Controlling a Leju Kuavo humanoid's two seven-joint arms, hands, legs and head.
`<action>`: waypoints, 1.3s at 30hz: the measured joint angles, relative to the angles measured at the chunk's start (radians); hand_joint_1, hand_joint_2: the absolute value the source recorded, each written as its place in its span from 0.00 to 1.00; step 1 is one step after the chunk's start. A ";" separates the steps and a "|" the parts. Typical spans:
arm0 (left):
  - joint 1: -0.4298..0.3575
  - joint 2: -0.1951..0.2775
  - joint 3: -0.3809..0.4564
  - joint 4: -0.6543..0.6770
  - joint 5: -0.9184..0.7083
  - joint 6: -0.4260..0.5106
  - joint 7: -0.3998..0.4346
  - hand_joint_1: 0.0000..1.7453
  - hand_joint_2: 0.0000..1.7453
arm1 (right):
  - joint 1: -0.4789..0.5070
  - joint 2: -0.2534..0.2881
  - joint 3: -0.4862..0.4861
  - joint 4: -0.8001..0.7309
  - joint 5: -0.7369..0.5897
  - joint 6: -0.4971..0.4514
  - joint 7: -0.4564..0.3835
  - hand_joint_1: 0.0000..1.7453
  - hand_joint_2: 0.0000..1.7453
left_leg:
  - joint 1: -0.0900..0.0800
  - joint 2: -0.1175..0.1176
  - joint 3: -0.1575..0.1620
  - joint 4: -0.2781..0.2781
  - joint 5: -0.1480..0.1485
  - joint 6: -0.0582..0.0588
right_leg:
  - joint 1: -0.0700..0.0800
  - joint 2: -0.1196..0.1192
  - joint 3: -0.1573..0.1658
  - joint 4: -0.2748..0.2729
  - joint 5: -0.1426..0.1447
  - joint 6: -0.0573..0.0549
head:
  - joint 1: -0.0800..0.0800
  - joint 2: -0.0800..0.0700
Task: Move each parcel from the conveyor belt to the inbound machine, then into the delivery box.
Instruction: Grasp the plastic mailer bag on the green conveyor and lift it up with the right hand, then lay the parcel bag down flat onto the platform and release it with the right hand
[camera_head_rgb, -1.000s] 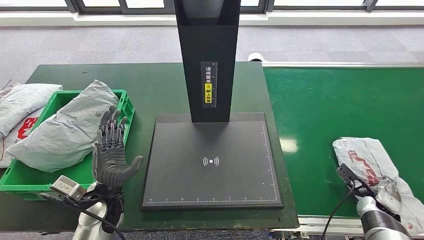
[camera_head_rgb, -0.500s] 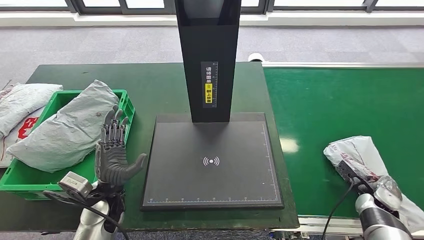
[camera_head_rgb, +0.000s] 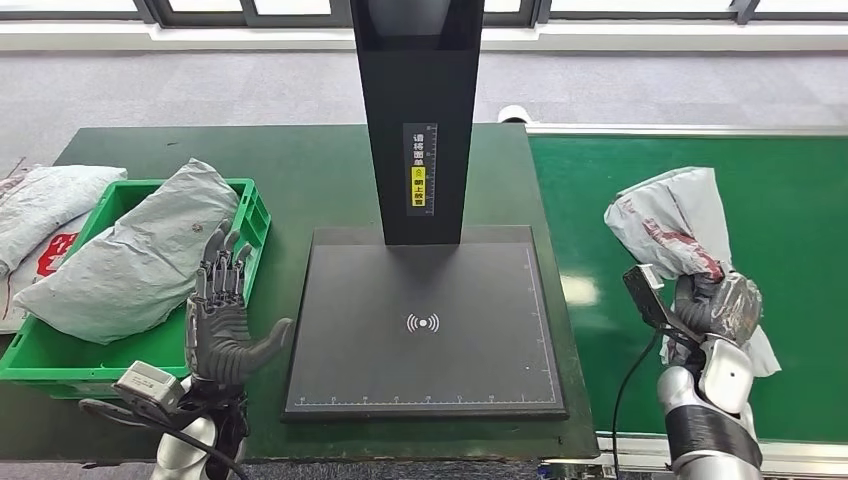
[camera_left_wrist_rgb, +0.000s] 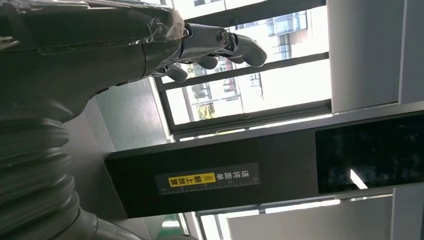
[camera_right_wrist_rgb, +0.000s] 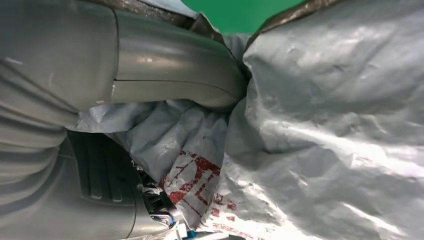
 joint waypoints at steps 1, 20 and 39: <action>0.002 0.000 0.000 -0.001 0.001 0.003 -0.002 0.00 1.00 | 0.021 0.017 0.018 -0.049 -0.018 -0.026 -0.035 1.00 1.00 | 0.000 0.000 0.000 0.000 0.000 0.000 | 0.000 0.000 0.000 0.000 0.000 0.000 | 0.000 0.000; 0.004 -0.001 0.000 0.007 0.016 0.019 -0.016 0.00 1.00 | 0.195 0.151 0.392 -0.528 -0.103 -0.067 -0.131 1.00 1.00 | -0.001 0.003 0.000 0.000 0.000 0.000 | -0.001 0.003 -0.001 0.000 0.000 0.000 | 0.000 0.000; -0.034 0.001 -0.004 0.059 0.051 0.030 -0.015 0.00 1.00 | 0.174 0.202 0.637 -0.286 -0.162 0.135 -0.137 1.00 1.00 | 0.001 0.003 0.000 0.000 0.000 0.000 | 0.001 0.004 -0.001 0.000 0.000 0.000 | 0.000 0.000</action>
